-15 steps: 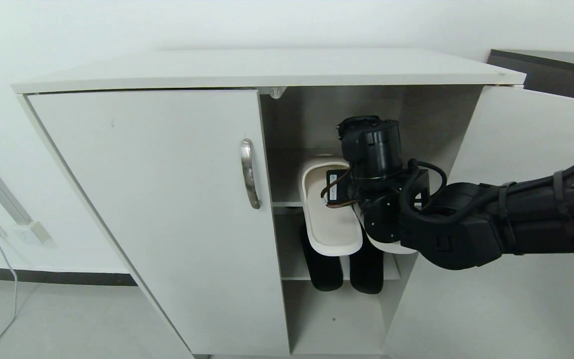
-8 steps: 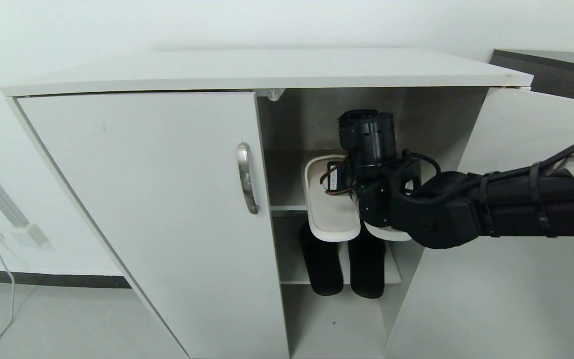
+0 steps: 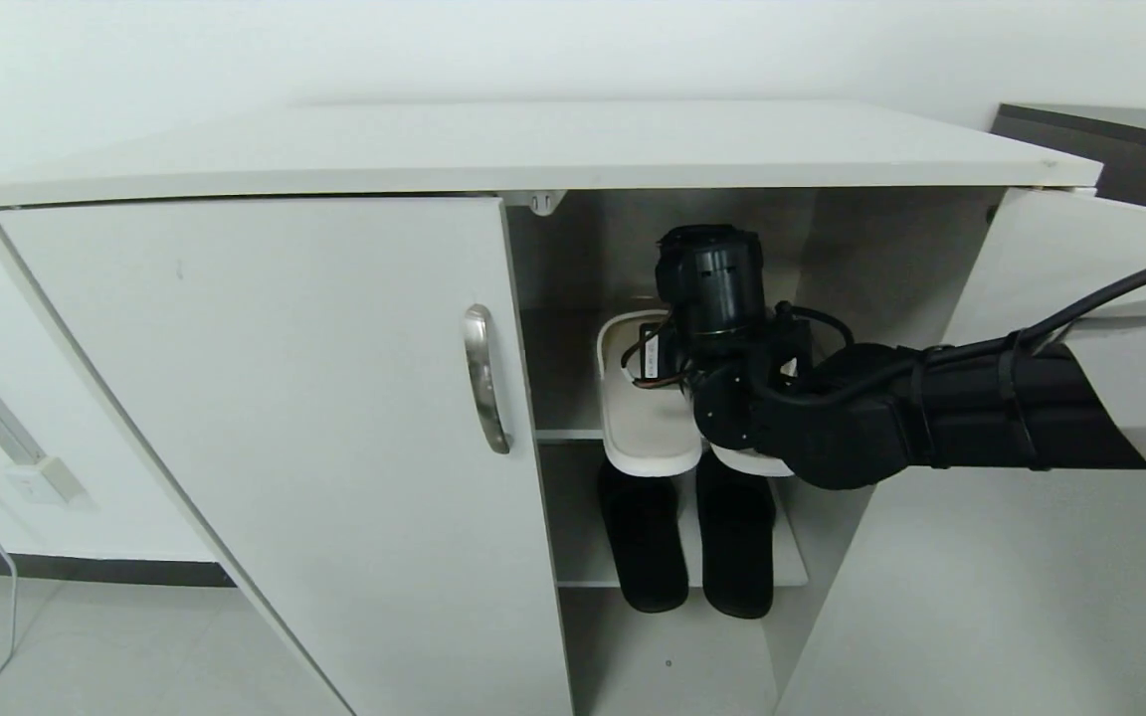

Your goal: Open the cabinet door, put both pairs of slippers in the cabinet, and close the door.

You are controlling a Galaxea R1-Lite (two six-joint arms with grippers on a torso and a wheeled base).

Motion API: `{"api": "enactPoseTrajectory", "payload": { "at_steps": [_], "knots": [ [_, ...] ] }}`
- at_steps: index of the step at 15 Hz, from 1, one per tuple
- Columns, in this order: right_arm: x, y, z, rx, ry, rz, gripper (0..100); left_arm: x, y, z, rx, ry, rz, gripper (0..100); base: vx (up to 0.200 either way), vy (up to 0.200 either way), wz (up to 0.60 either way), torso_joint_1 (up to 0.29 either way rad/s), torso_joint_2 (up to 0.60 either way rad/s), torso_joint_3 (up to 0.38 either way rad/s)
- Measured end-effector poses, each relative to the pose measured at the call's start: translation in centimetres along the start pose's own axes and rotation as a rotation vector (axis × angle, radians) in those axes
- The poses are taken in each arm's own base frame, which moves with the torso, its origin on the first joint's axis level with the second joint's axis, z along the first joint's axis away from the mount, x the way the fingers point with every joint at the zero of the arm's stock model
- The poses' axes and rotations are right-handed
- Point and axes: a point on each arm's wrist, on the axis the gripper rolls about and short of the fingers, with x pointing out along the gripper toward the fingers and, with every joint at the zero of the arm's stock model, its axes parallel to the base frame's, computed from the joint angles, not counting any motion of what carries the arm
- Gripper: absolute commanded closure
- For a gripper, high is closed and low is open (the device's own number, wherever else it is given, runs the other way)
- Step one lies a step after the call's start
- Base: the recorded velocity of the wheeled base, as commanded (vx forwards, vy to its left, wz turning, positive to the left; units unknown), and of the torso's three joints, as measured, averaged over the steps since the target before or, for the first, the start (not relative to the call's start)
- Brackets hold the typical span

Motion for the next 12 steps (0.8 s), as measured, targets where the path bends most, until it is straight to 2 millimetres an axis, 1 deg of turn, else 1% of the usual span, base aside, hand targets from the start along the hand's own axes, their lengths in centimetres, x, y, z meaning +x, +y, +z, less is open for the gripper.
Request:
{"api": "enactPoseTrajectory", "payload": {
  "at_steps": [4, 12],
  "knots": [
    [-0.07, 0.14, -0.13, 0.000, 0.002, 0.003, 100, 0.00, 0.00, -0.01, 0.000, 0.000, -0.001, 100, 0.000, 0.000, 0.00, 0.000, 0.00, 0.000],
    [0.43, -0.31, -0.10, -0.001, 0.003, -0.011, 100, 0.00, 0.00, -0.02, 0.000, 0.001, 0.000, 100, 0.000, 0.000, 0.00, 0.000, 0.00, 0.000]
  ]
}}
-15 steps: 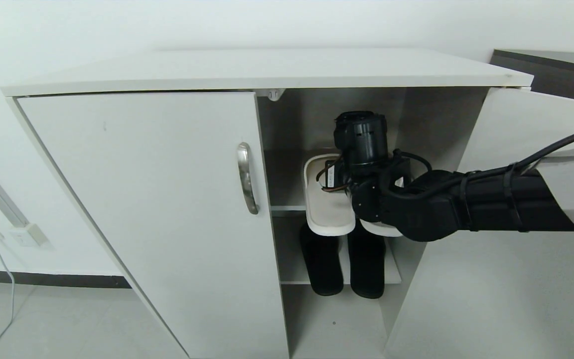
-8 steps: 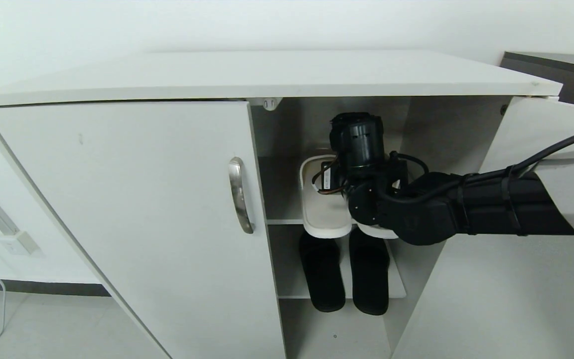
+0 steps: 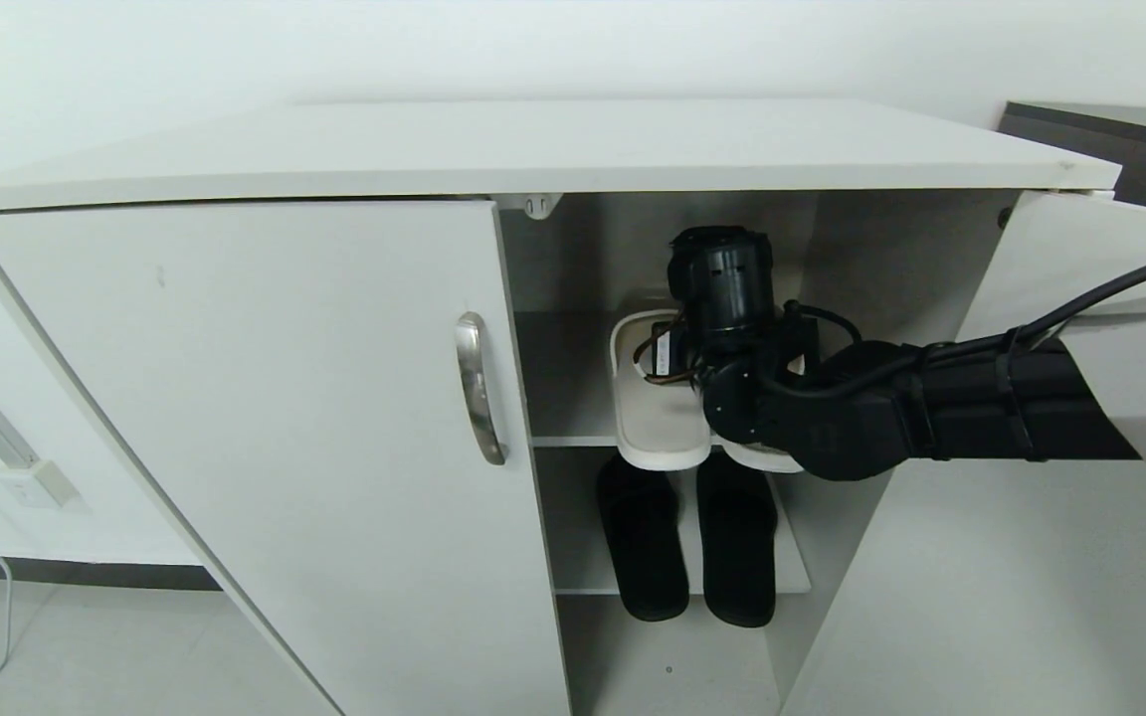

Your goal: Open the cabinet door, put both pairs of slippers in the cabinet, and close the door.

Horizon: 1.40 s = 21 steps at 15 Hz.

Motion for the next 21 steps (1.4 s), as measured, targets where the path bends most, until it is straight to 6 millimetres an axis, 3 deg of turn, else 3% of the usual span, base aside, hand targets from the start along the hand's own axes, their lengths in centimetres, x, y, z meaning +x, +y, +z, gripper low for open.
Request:
{"api": "enactPoseTrajectory", "payload": {
  "at_steps": [7, 8, 16, 21],
  "knots": [
    [0.0, 0.1, -0.2, -0.002, 0.003, 0.002, 100, 0.0, 0.0, 0.0, 0.000, 0.000, 0.001, 100, 0.000, 0.000, 0.00, 0.000, 0.00, 0.000],
    [0.1, 0.1, -0.2, -0.004, 0.005, 0.001, 0, 0.0, 0.0, 0.0, 0.000, 0.000, 0.000, 100, 0.000, 0.000, 0.00, 0.000, 0.00, 0.000],
    [0.1, -0.2, -1.2, -0.026, 0.030, -0.007, 0, 0.0, 0.0, 0.0, 0.000, 0.000, 0.001, 100, 0.000, 0.000, 0.00, 0.000, 0.00, 0.000],
    [-2.0, -1.0, -0.5, -0.027, 0.032, 0.010, 0, 0.0, 0.0, 0.0, 0.000, 0.000, 0.000, 100, 0.000, 0.000, 0.00, 0.000, 0.00, 0.000]
  ]
}}
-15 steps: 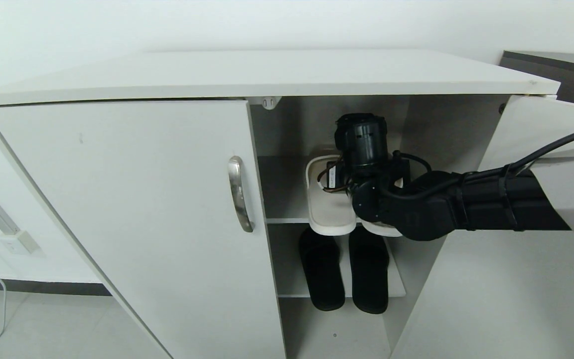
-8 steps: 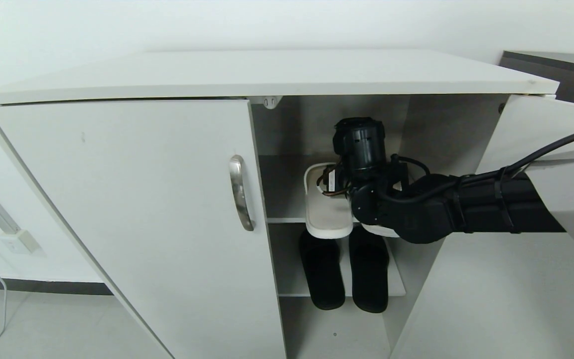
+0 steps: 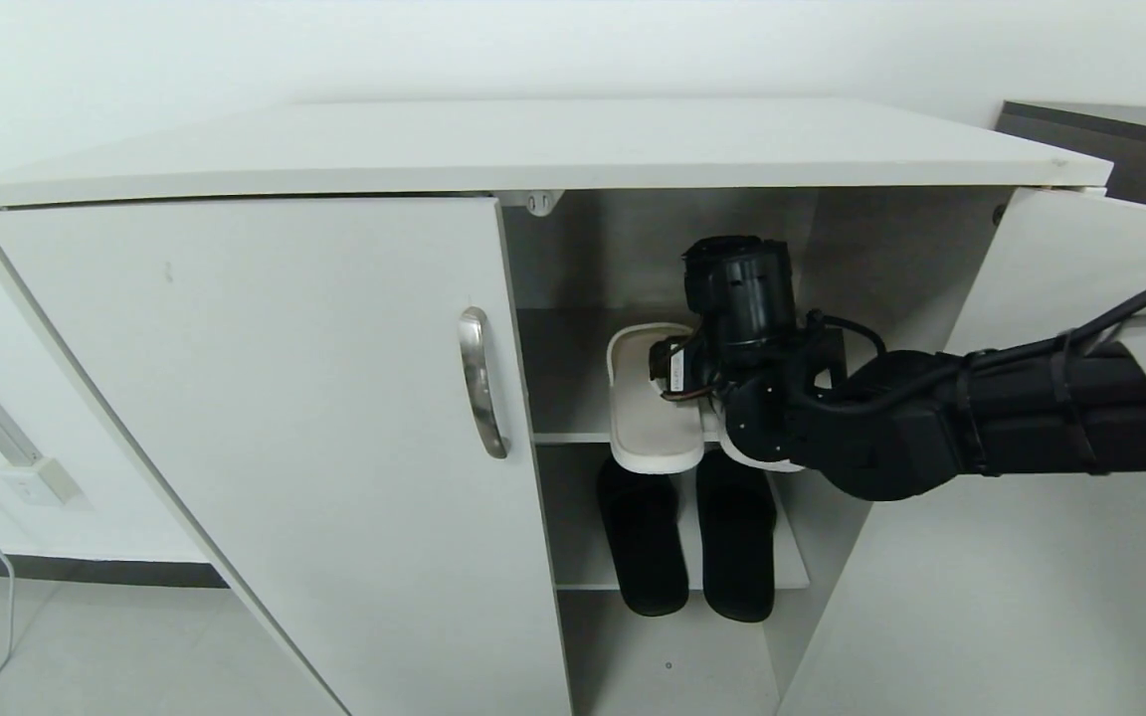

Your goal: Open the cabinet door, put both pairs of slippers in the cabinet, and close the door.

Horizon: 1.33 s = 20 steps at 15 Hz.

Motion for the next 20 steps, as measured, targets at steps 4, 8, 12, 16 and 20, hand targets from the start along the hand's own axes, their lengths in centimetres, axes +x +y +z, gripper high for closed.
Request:
{"api": "enactPoseTrajectory", "payload": {
  "at_steps": [4, 8, 12, 16, 20],
  "knots": [
    [-3.7, -0.4, -0.2, -0.023, 0.018, 0.052, 0, 0.0, 0.0, 0.0, 0.000, 0.000, 0.001, 100, 0.000, 0.000, 0.00, 0.000, 0.00, 0.000],
    [-6.2, -1.2, -1.0, -0.002, -0.007, 0.094, 0, 0.0, 0.0, 0.0, 0.000, 0.001, -0.003, 100, 0.000, 0.000, 0.00, 0.000, 0.00, 0.000],
    [-7.0, -1.8, -2.4, 0.027, -0.058, 0.147, 100, 0.0, 0.0, 0.0, 0.000, 0.001, -0.004, 100, 0.000, 0.000, 0.00, 0.000, 0.00, 0.000],
    [-7.2, -1.9, -2.7, 0.016, -0.051, 0.148, 100, 0.0, 0.0, 0.0, 0.000, 0.001, -0.003, 100, 0.000, 0.000, 0.00, 0.000, 0.00, 0.000],
    [-7.2, -1.8, -3.0, 0.012, -0.045, 0.152, 100, 0.0, 0.0, 0.0, 0.000, 0.000, -0.002, 100, 0.000, 0.000, 0.00, 0.000, 0.00, 0.000]
  ]
}}
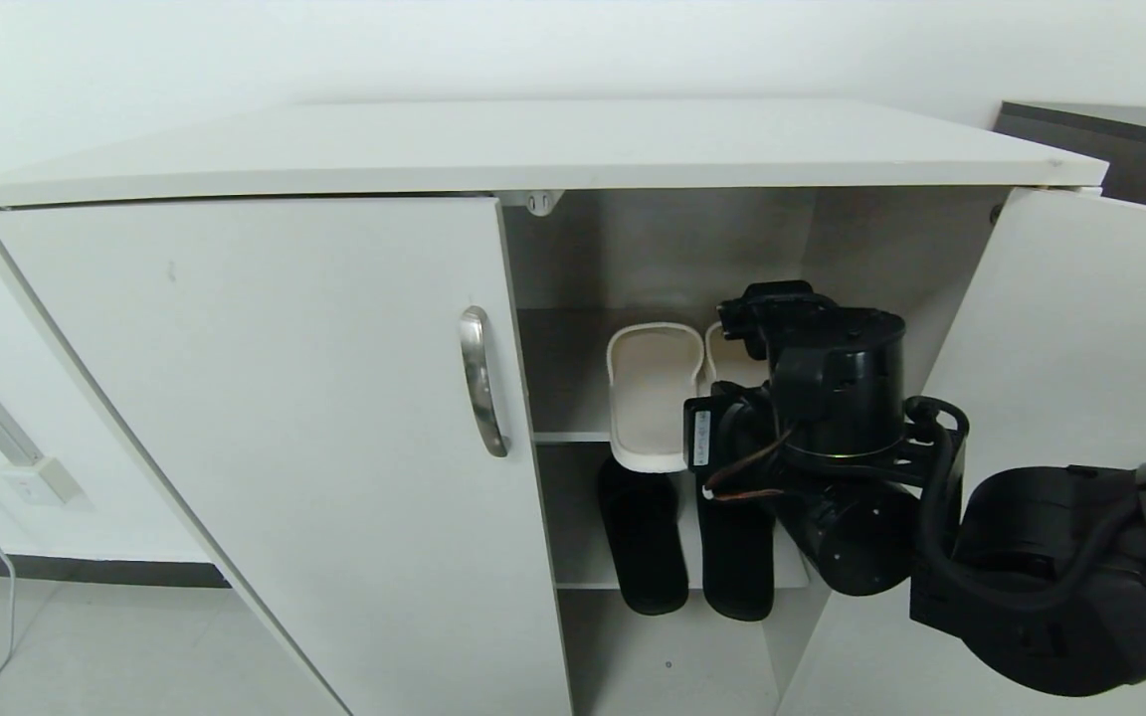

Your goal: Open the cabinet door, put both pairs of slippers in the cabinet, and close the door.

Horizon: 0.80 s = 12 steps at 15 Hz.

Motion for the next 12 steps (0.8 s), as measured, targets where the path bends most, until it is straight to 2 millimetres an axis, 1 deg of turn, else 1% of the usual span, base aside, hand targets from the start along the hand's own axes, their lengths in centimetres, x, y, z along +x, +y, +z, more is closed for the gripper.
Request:
{"api": "enactPoseTrajectory", "payload": {
  "at_steps": [5, 12],
  "knots": [
    [0.08, -0.01, -0.35, -0.002, 0.008, -0.004, 100, 0.00, 0.00, 0.00, -0.001, 0.000, -0.001, 100, 0.000, 0.000, 0.00, 0.000, 0.00, 0.000],
    [0.03, -0.14, -1.00, -0.016, 0.015, -0.004, 100, 0.00, 0.00, 0.00, -0.001, 0.000, -0.003, 100, -0.200, 0.000, 0.00, 0.000, 0.01, 0.002]
  ]
}}
